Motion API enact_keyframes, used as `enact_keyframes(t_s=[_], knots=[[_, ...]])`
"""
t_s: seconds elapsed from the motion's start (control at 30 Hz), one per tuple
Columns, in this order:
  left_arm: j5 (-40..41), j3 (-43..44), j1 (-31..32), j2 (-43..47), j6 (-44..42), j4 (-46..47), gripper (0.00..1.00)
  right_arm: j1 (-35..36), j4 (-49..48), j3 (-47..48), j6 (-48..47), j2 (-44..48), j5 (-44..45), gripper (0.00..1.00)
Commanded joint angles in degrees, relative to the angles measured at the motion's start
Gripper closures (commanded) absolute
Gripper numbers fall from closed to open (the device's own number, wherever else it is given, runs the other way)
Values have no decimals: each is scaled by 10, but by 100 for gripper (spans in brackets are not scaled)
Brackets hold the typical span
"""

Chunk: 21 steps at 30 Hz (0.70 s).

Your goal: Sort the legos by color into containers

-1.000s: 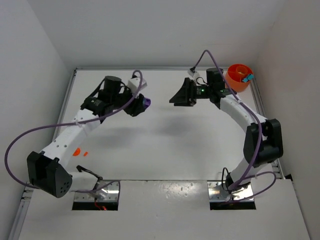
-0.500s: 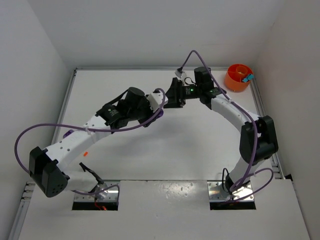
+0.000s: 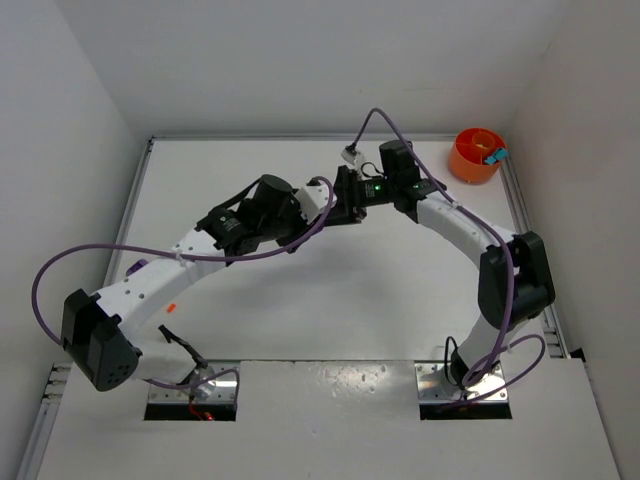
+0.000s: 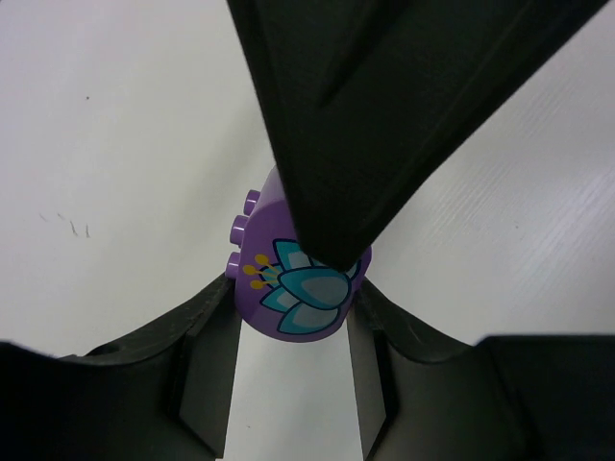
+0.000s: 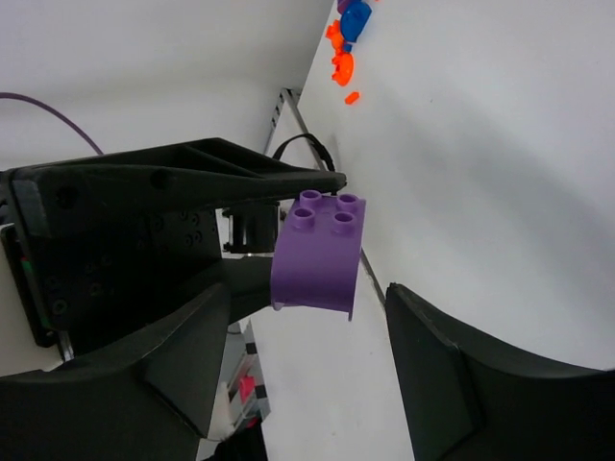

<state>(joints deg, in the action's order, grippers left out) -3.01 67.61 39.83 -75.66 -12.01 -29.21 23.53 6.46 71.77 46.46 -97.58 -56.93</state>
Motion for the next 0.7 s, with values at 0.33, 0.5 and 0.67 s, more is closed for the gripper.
enact_keyframes(t_s=[0.33,0.5,0.67], knots=[[5,0,6,14,-5,20,86,13,3,6,-32,11,19,53],[-1,0,6,14,-5,20,86,13,8,12,-37,5,19,52],[-6,0,6,14,-5,20,86,19,8,12,-37,5,19,53]])
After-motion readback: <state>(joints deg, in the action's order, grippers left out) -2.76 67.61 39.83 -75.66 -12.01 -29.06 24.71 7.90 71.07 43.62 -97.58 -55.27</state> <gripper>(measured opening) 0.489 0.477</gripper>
